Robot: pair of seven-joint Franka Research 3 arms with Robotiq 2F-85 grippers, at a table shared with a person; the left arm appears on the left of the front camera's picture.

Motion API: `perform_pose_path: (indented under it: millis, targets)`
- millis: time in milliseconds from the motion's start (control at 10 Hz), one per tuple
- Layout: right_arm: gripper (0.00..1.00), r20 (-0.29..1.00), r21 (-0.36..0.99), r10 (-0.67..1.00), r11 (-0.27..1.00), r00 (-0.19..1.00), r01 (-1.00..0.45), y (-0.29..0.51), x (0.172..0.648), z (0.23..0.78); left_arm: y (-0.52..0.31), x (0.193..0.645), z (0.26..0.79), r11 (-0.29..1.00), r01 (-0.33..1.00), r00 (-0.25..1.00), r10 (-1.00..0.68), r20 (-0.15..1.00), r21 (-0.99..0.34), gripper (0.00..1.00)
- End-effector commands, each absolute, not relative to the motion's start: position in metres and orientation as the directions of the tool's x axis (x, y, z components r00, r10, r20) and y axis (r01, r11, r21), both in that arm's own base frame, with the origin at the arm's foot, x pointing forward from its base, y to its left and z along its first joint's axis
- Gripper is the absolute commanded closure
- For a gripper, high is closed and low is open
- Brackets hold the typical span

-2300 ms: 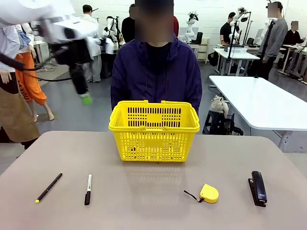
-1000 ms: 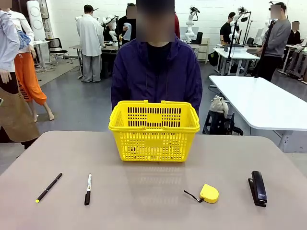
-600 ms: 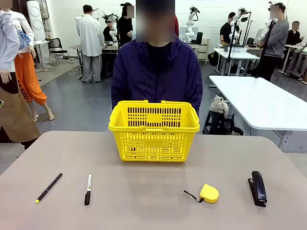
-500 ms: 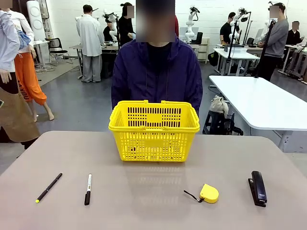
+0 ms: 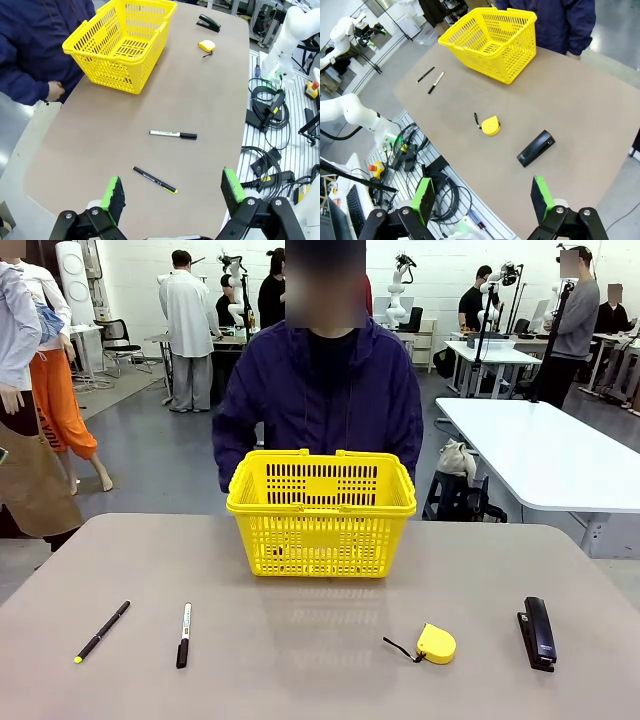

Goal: Place the items the person wants into the basket.
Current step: Pick up the item the person points to and place it in the Market Basket.

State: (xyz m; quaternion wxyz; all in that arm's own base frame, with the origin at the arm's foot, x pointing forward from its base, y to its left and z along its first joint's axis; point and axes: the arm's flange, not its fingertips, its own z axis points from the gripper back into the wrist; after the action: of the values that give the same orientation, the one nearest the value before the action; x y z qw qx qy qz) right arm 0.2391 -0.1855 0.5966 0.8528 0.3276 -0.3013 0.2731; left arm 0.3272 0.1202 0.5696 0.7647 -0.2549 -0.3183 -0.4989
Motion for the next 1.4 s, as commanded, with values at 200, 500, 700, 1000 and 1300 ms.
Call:
perform_pose_path:
  millis: [200,500,700,1000,1300]
  targets:
    - [0.0,0.715,0.395,0.261,0.614,0.648,-0.683,-0.185,0.24,0.597,0.121,0.328,0.57,0.365,0.929,0.287,-0.592,0.753,-0.066,0.0]
    - [0.0,0.715,0.395,0.261,0.614,0.648,-0.683,-0.185,0.24,0.597,0.121,0.328,0.57,0.365,0.929,0.287,-0.592,0.753,-0.066,0.0]
    - [0.0,0.715,0.395,0.261,0.614,0.648,-0.683,-0.185,0.24,0.597,0.121,0.328,0.57,0.365,0.929,0.287,-0.592,0.753,-0.066,0.0]
    - [0.0,0.715,0.395,0.261,0.614,0.648,-0.683,-0.185,0.24,0.597,0.121,0.328,0.57,0.365,0.929,0.287,-0.592,0.753,-0.066,0.0]
    - [0.0,0.715,0.395,0.261,0.614,0.648,-0.683,-0.185,0.24,0.597,0.079,0.346,0.571,0.551,0.833,0.477,-0.758,0.445,0.045,0.0]
